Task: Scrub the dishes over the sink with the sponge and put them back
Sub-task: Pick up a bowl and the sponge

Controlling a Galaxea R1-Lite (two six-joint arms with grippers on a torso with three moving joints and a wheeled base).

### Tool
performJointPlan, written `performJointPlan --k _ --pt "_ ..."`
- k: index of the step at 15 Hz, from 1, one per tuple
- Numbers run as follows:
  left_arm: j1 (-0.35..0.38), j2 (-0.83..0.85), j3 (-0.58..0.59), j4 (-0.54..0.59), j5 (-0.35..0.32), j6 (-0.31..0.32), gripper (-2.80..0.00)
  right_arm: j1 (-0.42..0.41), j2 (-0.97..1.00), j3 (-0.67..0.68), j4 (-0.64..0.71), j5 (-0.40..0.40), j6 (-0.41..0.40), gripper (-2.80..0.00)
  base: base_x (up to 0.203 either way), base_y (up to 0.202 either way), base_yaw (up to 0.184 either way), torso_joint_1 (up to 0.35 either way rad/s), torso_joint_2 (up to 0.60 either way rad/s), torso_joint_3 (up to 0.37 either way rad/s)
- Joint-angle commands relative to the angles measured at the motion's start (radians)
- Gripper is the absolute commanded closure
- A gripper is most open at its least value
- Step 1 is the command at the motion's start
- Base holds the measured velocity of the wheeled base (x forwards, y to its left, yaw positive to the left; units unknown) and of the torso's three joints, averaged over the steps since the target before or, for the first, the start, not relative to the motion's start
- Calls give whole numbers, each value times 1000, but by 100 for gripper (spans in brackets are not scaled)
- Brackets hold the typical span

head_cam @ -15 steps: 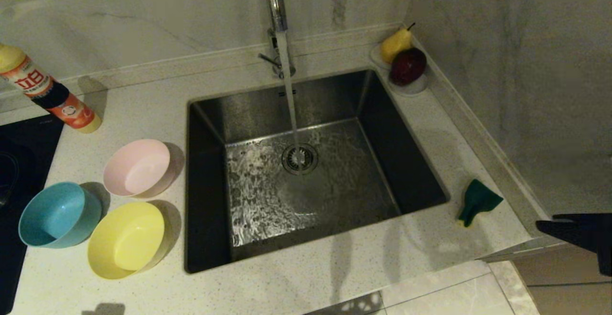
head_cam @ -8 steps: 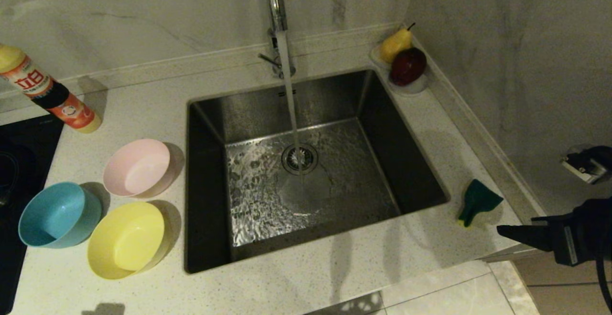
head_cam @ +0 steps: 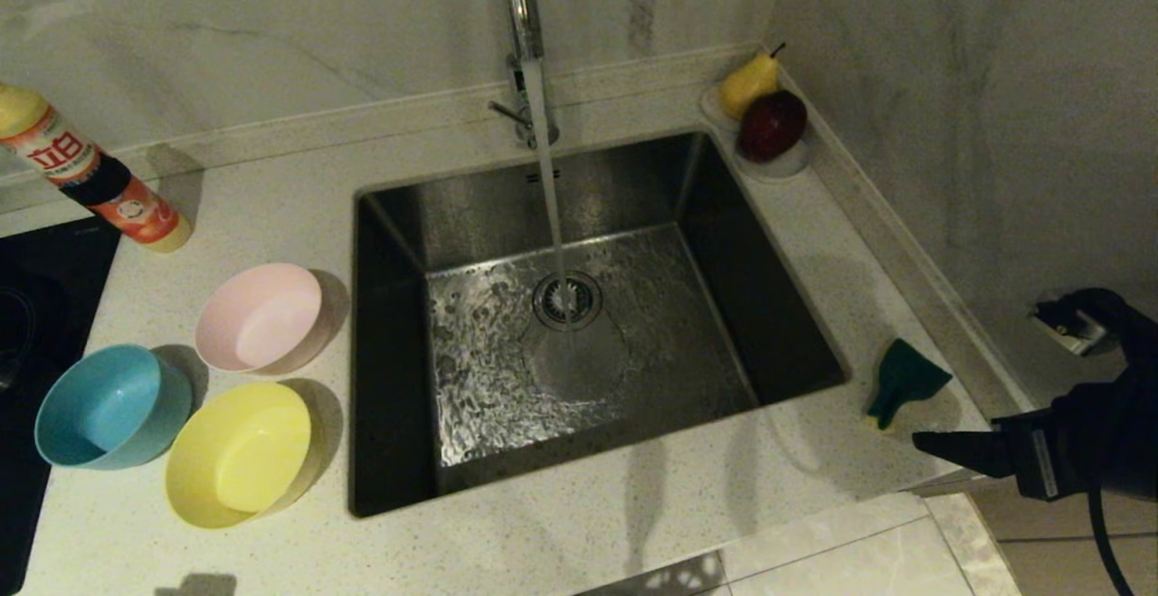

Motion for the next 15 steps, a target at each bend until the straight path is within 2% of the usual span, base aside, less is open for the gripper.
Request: performJointPlan --k 1,3,5,8,11,15 --pt "0 3 0 0 0 0 0 8 34 -25 -1 -27 55 -280 0 0 0 0 0 0" --pt "0 3 0 0 0 0 0 37 68 -44 6 -58 118 -280 0 0 0 0 0 0" --pt "0 3 0 0 0 0 0 98 118 -44 5 -150 156 -280 0 0 0 0 0 0" --pt "0 3 0 0 0 0 0 202 194 -75 -9 -302 265 -280 0 0 0 0 0 0" --pt "0 3 0 0 0 0 0 231 231 -124 -11 -419 283 -280 0 0 0 0 0 0" --pt "0 3 0 0 0 0 0 228 238 -139 -13 -437 283 -280 0 0 0 0 0 0"
